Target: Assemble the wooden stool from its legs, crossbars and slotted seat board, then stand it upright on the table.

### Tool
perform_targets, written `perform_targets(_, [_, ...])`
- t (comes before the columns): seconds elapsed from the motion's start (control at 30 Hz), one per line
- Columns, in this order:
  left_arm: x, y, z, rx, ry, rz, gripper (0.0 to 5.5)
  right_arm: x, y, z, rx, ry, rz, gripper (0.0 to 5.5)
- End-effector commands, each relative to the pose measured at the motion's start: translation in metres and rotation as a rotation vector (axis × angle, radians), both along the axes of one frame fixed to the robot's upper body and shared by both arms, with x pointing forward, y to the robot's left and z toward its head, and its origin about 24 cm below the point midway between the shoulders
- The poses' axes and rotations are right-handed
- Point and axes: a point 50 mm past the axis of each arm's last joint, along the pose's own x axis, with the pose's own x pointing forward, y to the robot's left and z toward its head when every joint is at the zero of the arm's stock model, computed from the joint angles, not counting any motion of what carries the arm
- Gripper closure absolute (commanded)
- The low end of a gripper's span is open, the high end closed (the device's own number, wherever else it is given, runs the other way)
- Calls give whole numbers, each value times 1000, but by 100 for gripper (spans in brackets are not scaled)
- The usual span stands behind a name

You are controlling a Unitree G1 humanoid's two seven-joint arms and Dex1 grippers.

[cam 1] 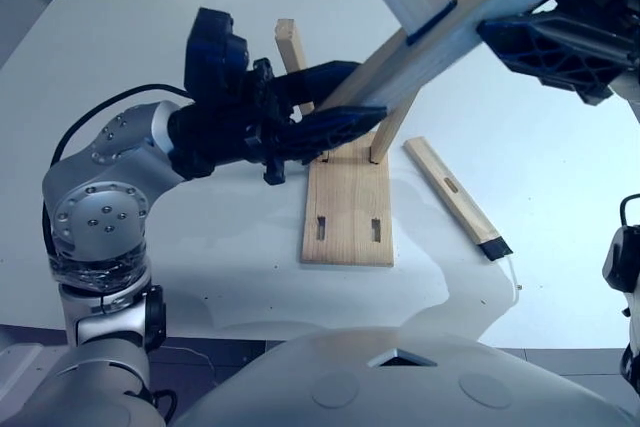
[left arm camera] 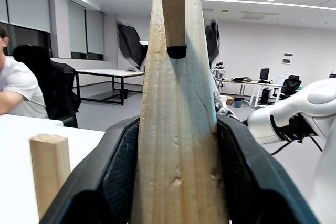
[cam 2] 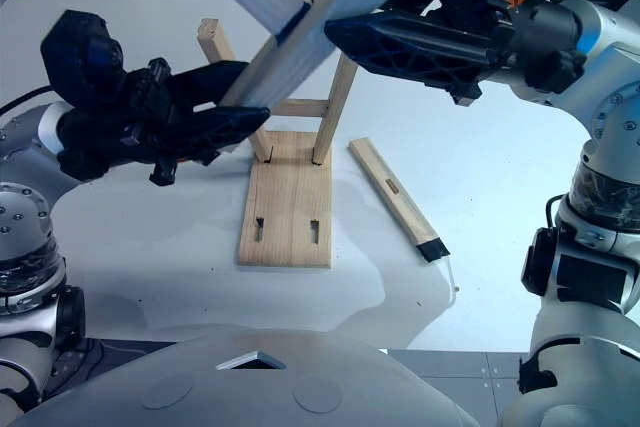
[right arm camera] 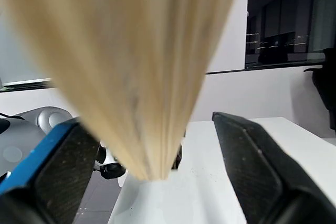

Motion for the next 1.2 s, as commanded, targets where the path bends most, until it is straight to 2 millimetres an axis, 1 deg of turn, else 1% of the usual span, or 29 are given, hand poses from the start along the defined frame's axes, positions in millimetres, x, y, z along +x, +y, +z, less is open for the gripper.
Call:
perform_targets(0.03, [2,-1,0,6,-18,17,346,-3,8,0,-54,-27,28,175])
perform_targets(0.1, [3,-2,0,5,-21,21,346,-4,9,-3,-71,-26,35,175])
perform_targets(0.27, [3,-2,-2,19,-19,22,346,-4,8,-5,-86,-26,41,258])
perform_targets(0.47, [2,0,-9,60,-9,23,346,-6,6,-7,-114,-40,43,345])
perform_targets(0.57, [4,1,-9,61,-10,35,346,-6,5,-11,-139,-48,39,348])
perform_targets(0.77, [19,5,-9,61,29,144,346,-7,2,-18,-168,-47,15,348])
perform_targets(0.8, [19,4,-9,65,33,139,310,-7,2,-18,-164,-52,9,348])
perform_targets(0.87, [13,2,-11,71,35,94,285,-7,3,-16,-148,-64,-3,348])
perform_targets(0.93, [11,1,-11,63,38,96,251,-6,3,-14,-135,-73,-12,348])
perform_targets(1.03, [15,12,-18,99,52,154,197,-5,0,-10,-131,-93,-50,348])
perform_targets(1.13, [7,33,-31,160,75,183,195,-4,-7,-9,-148,-93,-95,348])
perform_targets(1.2, [2,46,-38,192,91,217,195,-7,-11,-14,-195,-95,-113,348])
